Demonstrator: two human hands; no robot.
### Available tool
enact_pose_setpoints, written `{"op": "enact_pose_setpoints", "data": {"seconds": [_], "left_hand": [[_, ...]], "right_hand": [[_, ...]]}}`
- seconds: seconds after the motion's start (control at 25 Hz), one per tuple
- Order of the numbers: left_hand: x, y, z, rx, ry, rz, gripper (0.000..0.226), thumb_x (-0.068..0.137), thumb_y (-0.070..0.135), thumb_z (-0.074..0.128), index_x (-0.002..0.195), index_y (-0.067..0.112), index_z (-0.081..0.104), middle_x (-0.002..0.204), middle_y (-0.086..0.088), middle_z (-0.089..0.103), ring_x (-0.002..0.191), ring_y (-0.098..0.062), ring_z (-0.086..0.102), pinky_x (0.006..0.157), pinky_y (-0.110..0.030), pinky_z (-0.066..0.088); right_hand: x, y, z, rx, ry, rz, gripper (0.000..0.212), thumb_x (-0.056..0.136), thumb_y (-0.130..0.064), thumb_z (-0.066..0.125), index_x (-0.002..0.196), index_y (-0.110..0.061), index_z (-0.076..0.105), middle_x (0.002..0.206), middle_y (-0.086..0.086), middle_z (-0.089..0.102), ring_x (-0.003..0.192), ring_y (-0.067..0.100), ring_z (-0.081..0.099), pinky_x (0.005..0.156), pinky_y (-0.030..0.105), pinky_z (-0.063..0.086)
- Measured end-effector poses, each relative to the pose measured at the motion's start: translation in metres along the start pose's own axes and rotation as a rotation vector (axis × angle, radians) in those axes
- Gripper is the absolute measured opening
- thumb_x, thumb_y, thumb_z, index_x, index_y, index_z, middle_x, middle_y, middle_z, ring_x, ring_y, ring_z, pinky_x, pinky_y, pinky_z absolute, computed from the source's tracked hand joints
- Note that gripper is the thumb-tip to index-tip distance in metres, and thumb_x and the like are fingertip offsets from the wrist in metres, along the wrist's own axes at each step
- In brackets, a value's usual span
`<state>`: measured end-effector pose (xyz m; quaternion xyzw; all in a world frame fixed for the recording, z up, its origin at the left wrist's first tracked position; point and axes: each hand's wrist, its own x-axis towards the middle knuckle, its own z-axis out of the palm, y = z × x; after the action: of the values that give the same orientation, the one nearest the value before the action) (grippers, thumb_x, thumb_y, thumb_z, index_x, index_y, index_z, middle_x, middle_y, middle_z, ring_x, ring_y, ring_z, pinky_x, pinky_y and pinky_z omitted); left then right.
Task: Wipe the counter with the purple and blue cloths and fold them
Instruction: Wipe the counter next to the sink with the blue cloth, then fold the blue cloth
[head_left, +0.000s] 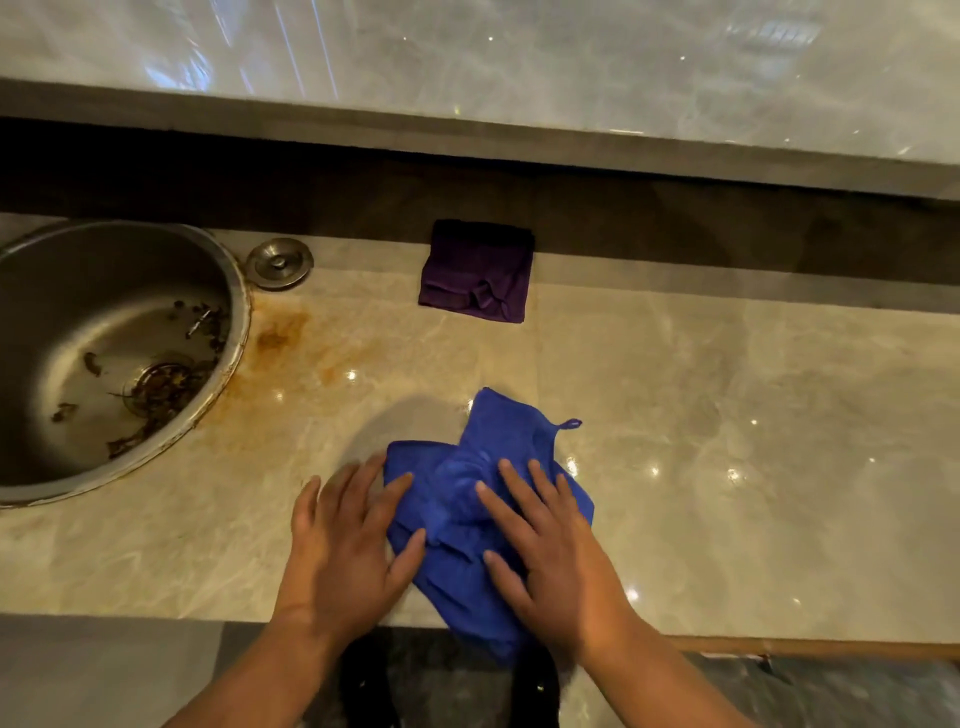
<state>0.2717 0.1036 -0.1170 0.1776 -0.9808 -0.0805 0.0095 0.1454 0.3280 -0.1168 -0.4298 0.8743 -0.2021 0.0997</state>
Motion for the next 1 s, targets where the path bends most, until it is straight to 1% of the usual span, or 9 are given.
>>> {"op": "enact_pose_setpoints", "data": {"seconds": [0.12, 0.24, 0.32, 0.4, 0.52, 0.68, 0.8, 0.88, 1.0], "left_hand": [[-0.003, -0.002, 0.005, 0.023, -0.016, -0.017, 0.066, 0.092, 0.061, 0.049, 0.144, 0.021, 0.061, 0.158, -0.007, 0.054, 0.141, -0.034, 0.052, 0.118, -0.060, 0.034], [0.004, 0.003, -0.002, -0.061, 0.054, -0.067, 0.059, 0.090, 0.061, 0.051, 0.124, 0.018, 0.074, 0.148, -0.007, 0.062, 0.137, -0.034, 0.055, 0.115, -0.058, 0.039], [0.021, 0.011, -0.012, -0.147, 0.099, -0.175, 0.056, 0.087, 0.063, 0.055, 0.111, 0.016, 0.074, 0.141, -0.009, 0.065, 0.134, -0.034, 0.056, 0.112, -0.056, 0.042], [0.042, 0.021, -0.019, -0.217, 0.044, -0.167, 0.064, 0.084, 0.067, 0.060, 0.121, 0.016, 0.068, 0.144, -0.010, 0.062, 0.132, -0.034, 0.056, 0.109, -0.053, 0.047], [0.073, 0.034, -0.030, -0.190, -0.192, 0.067, 0.072, 0.079, 0.073, 0.056, 0.129, 0.022, 0.065, 0.130, -0.005, 0.067, 0.117, -0.033, 0.063, 0.095, -0.047, 0.054], [0.088, 0.041, -0.051, -0.134, -0.387, -0.001, 0.029, 0.088, 0.055, 0.066, 0.103, 0.031, 0.061, 0.102, 0.007, 0.066, 0.093, -0.020, 0.063, 0.077, -0.037, 0.049], [0.080, 0.026, -0.061, -0.487, -0.407, -0.280, 0.017, 0.084, 0.033, 0.070, 0.079, 0.025, 0.055, 0.079, 0.009, 0.064, 0.070, -0.015, 0.058, 0.060, -0.032, 0.042], [0.075, 0.010, -0.070, -0.804, -0.403, -0.457, 0.020, 0.074, 0.024, 0.070, 0.070, 0.018, 0.051, 0.064, 0.005, 0.058, 0.061, -0.018, 0.050, 0.058, -0.032, 0.036], [0.065, -0.002, -0.088, -1.317, -0.416, -0.689, 0.029, 0.060, 0.013, 0.066, 0.088, 0.010, 0.058, 0.076, -0.013, 0.059, 0.071, -0.025, 0.053, 0.062, -0.037, 0.038]], "right_hand": [[-0.017, 0.011, -0.015, 0.084, 0.106, 0.182, 0.066, 0.097, -0.046, 0.064, 0.156, -0.023, 0.046, 0.163, 0.004, 0.047, 0.152, 0.026, 0.041, 0.122, 0.045, 0.037], [-0.017, 0.014, -0.041, 0.072, 0.220, 0.395, 0.034, 0.093, -0.047, 0.069, 0.119, -0.025, 0.063, 0.111, -0.003, 0.068, 0.101, 0.024, 0.062, 0.085, 0.036, 0.051], [-0.020, 0.010, -0.057, 0.005, 0.059, 0.609, 0.033, 0.093, -0.062, 0.061, 0.087, -0.029, 0.060, 0.079, -0.009, 0.063, 0.074, 0.020, 0.060, 0.059, 0.030, 0.041], [-0.025, -0.001, -0.067, -0.044, -0.216, 0.761, 0.054, 0.092, -0.076, 0.050, 0.074, -0.025, 0.059, 0.067, -0.005, 0.062, 0.064, 0.016, 0.059, 0.051, 0.028, 0.035], [-0.024, -0.018, -0.063, 0.015, -0.328, 0.829, 0.052, 0.088, -0.073, 0.057, 0.074, -0.023, 0.060, 0.070, -0.004, 0.067, 0.066, 0.018, 0.061, 0.056, 0.032, 0.043], [-0.014, -0.030, -0.053, 0.275, -0.196, 0.833, 0.029, 0.091, -0.038, 0.067, 0.073, -0.024, 0.049, 0.069, -0.005, 0.061, 0.064, 0.014, 0.057, 0.052, 0.023, 0.037], [-0.001, -0.030, -0.063, 0.588, -0.008, 0.852, 0.034, 0.095, -0.026, 0.069, 0.073, -0.018, 0.045, 0.064, -0.005, 0.049, 0.056, 0.012, 0.042, 0.053, 0.021, 0.037], [0.008, -0.025, -0.074, 0.871, 0.067, 0.907, 0.034, 0.090, -0.028, 0.071, 0.074, -0.017, 0.043, 0.069, 0.005, 0.043, 0.065, 0.019, 0.040, 0.061, 0.032, 0.039], [0.017, -0.008, -0.086, 1.220, 0.136, 0.945, 0.029, 0.076, -0.027, 0.072, 0.086, -0.004, 0.056, 0.081, 0.014, 0.055, 0.077, 0.029, 0.046, 0.070, 0.041, 0.038]]}}
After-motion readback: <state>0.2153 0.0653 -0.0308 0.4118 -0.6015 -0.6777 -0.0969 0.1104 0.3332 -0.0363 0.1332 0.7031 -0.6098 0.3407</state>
